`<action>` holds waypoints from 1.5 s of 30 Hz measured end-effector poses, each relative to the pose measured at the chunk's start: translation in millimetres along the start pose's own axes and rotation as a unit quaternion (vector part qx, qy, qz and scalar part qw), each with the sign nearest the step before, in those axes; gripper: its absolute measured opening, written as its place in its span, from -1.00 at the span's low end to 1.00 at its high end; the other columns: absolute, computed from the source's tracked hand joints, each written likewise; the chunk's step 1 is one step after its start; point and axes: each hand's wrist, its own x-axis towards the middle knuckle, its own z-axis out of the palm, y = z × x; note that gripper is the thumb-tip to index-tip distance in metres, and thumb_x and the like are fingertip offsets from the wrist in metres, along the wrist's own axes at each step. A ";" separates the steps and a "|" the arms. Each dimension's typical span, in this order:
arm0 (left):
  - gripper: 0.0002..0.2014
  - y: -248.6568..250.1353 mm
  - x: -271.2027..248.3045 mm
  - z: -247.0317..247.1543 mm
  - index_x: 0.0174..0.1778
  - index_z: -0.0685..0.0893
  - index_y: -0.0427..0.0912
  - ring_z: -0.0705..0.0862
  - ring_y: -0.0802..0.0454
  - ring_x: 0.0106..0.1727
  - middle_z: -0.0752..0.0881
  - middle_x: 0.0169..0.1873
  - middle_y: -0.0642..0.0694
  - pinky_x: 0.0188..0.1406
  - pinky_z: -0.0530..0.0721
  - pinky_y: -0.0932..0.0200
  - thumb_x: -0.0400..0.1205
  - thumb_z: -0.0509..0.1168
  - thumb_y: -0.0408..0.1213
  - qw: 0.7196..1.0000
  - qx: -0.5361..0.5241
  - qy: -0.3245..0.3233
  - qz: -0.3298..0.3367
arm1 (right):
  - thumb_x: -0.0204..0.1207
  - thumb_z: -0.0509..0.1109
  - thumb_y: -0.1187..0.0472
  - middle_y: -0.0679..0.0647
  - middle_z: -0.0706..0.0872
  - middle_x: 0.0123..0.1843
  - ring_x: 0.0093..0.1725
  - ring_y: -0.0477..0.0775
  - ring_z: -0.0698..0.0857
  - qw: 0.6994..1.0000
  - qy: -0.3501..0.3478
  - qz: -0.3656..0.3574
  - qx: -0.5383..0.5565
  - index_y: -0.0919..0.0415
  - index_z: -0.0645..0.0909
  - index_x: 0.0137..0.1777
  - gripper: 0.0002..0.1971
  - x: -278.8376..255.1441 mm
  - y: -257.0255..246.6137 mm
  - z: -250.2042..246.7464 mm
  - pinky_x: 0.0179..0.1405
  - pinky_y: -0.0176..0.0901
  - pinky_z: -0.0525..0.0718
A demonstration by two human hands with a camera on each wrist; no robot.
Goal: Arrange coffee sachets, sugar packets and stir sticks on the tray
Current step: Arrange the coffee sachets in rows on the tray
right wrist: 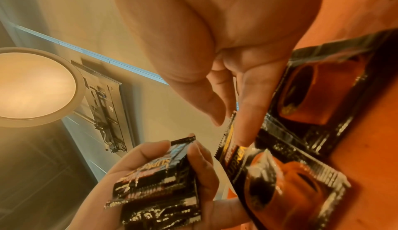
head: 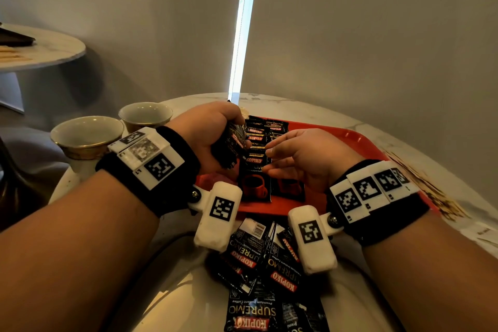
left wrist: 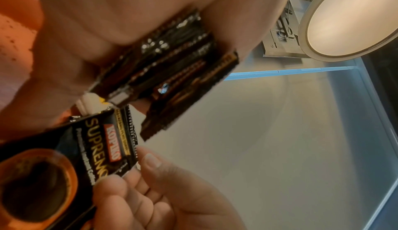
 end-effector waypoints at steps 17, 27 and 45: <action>-0.83 0.5 -7.2 3.7 0.15 0.54 -0.26 0.78 -0.08 -0.52 0.74 -0.58 -0.18 -0.24 0.77 -0.09 0.69 0.16 -0.30 1.000 0.000 0.011 0.025 | 0.57 0.47 0.42 0.37 0.71 0.03 -0.24 0.20 0.86 1.000 0.013 -0.018 0.014 0.37 0.63 0.12 -0.84 -3.0 -6.8 -4.1 -0.36 -0.14 0.83; -0.83 5.1 -15.9 4.8 0.06 0.58 -0.28 0.76 -0.06 -0.56 0.72 -0.58 -0.19 -0.40 0.75 -0.03 0.73 0.12 -0.30 1.000 0.006 0.009 0.030 | 0.67 0.36 0.02 0.28 0.75 -0.08 -0.11 0.22 0.82 0.988 -0.131 0.067 -0.042 0.33 0.63 0.12 -0.68 -8.6 -9.9 -3.1 -0.15 -0.04 0.82; -0.82 4.4 -11.7 3.5 0.11 0.57 -0.27 0.75 -0.14 -0.47 0.72 -0.56 -0.21 -0.19 0.74 -0.14 0.71 0.15 -0.28 1.000 0.023 -0.002 0.016 | 0.65 0.30 -0.17 0.26 0.74 -0.07 -0.12 0.18 0.77 0.981 -0.144 0.062 -0.112 0.27 0.64 0.05 -0.56 -10.1 -8.6 2.9 -0.21 -0.05 0.72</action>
